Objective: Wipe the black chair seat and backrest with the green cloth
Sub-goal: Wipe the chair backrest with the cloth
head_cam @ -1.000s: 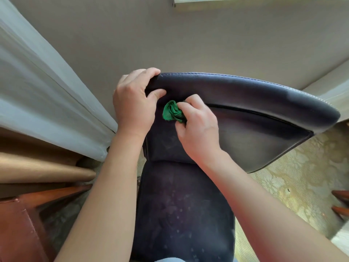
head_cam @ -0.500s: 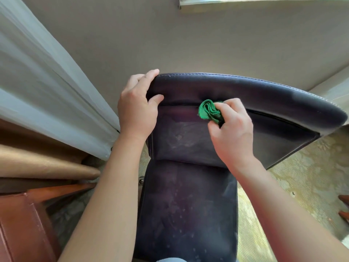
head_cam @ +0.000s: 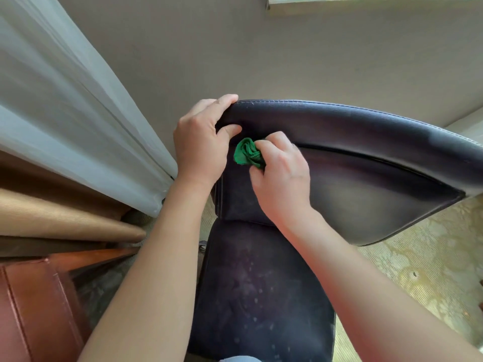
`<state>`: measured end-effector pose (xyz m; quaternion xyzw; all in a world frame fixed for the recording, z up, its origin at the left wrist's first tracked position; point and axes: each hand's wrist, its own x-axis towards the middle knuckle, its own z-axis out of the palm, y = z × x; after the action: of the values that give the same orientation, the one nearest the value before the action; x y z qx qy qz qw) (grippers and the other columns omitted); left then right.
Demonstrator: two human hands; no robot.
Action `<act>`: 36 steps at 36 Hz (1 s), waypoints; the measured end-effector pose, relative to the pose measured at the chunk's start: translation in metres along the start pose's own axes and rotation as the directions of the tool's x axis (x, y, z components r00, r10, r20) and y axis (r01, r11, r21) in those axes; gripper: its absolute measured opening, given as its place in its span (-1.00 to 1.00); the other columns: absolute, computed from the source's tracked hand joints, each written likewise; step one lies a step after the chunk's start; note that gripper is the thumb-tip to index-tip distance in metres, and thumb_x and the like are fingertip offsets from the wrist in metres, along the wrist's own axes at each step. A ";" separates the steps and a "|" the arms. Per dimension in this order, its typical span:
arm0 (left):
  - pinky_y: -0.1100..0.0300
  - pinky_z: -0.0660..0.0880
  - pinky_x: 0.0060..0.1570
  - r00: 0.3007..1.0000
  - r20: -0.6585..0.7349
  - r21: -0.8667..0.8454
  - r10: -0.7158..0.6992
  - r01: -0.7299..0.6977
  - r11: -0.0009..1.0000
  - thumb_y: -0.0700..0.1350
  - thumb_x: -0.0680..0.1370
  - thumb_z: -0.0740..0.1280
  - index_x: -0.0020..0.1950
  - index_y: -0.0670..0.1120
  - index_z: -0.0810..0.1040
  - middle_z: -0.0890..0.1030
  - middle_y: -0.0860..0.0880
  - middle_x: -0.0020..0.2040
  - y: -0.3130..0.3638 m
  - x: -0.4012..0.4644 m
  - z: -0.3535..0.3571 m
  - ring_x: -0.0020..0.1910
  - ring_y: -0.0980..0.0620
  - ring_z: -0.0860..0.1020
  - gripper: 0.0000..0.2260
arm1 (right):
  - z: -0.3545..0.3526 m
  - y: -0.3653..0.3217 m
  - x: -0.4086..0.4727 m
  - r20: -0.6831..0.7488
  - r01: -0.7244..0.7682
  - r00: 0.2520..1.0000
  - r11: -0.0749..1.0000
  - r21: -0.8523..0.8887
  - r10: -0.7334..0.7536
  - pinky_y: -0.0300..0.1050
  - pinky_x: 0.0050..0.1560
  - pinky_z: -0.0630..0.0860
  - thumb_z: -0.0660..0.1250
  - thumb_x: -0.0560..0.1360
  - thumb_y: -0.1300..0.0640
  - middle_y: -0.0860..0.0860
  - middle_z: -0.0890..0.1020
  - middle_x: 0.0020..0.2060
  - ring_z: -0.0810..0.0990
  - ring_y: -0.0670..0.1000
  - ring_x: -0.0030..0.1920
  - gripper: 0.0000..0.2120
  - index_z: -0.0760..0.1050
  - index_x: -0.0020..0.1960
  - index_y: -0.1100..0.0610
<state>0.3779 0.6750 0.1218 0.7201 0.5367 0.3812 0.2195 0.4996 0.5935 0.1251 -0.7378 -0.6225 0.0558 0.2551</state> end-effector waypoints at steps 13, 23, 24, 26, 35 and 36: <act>0.21 0.43 0.31 0.998 0.061 -0.117 -0.009 0.016 0.993 -0.22 0.55 0.36 0.41 -0.04 0.54 0.61 0.01 0.23 -0.004 -0.014 -0.005 0.21 0.08 0.55 -0.58 | -0.005 0.007 -0.040 0.008 0.082 0.996 0.973 0.215 -0.086 0.02 -0.09 0.55 0.29 0.34 0.24 -0.04 0.53 0.10 0.54 0.07 0.08 -0.51 0.53 0.25 0.03; 0.15 0.52 0.27 0.919 0.080 -0.357 -0.385 0.388 0.850 -0.22 0.63 0.27 0.45 0.03 0.41 0.58 0.07 0.24 -0.021 -0.053 0.011 0.20 0.20 0.55 -0.60 | -0.017 0.061 -0.051 -0.251 -0.037 0.965 0.989 0.142 0.072 0.01 -0.10 0.50 0.29 0.31 0.33 0.15 0.45 0.03 0.49 0.11 -0.03 -0.52 0.60 0.20 0.09; 0.16 0.52 0.29 0.912 0.084 -0.365 -0.403 0.404 0.839 -0.21 0.64 0.27 0.45 0.03 0.42 0.58 0.08 0.25 -0.024 -0.056 0.012 0.21 0.23 0.55 -0.61 | -0.013 0.058 -0.049 -0.257 -0.017 0.965 0.991 0.132 0.051 0.00 -0.08 0.50 0.29 0.32 0.34 0.17 0.46 0.02 0.49 0.13 -0.02 -0.53 0.61 0.20 0.10; 0.16 0.50 0.31 0.903 0.083 -0.381 -0.422 0.420 0.823 -0.21 0.64 0.28 0.45 0.02 0.43 0.58 0.06 0.27 -0.027 -0.060 0.014 0.23 0.24 0.54 -0.61 | -0.004 0.053 -0.047 -0.264 -0.005 0.964 0.994 0.110 0.034 -0.01 -0.07 0.49 0.31 0.32 0.38 0.19 0.48 0.02 0.50 0.17 -0.01 -0.52 0.61 0.20 0.11; 0.05 0.55 0.26 0.898 0.073 -0.343 -0.435 0.432 0.834 -0.15 0.60 0.33 0.41 0.04 0.48 0.63 0.08 0.21 -0.034 -0.061 0.016 0.19 0.18 0.58 -0.63 | 0.025 0.038 -0.053 -0.238 0.032 0.971 0.993 0.118 -0.003 -0.07 0.10 0.43 0.38 0.52 0.10 0.26 0.48 0.09 0.48 0.23 0.07 -0.64 0.54 0.28 0.20; 0.06 0.55 0.26 0.898 0.073 -0.338 -0.434 0.432 0.836 -0.16 0.60 0.34 0.40 0.04 0.48 0.63 0.08 0.20 -0.034 -0.060 0.016 0.17 0.20 0.58 -0.63 | 0.026 0.036 -0.052 -0.244 0.045 0.970 0.992 0.118 -0.015 -0.08 0.08 0.41 0.38 0.51 0.16 0.25 0.49 0.08 0.48 0.23 0.05 -0.66 0.56 0.27 0.20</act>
<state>0.3623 0.6312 0.0684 0.5288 0.6108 0.4123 0.4210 0.5099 0.5485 0.0738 -0.7124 -0.5931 -0.0005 0.3751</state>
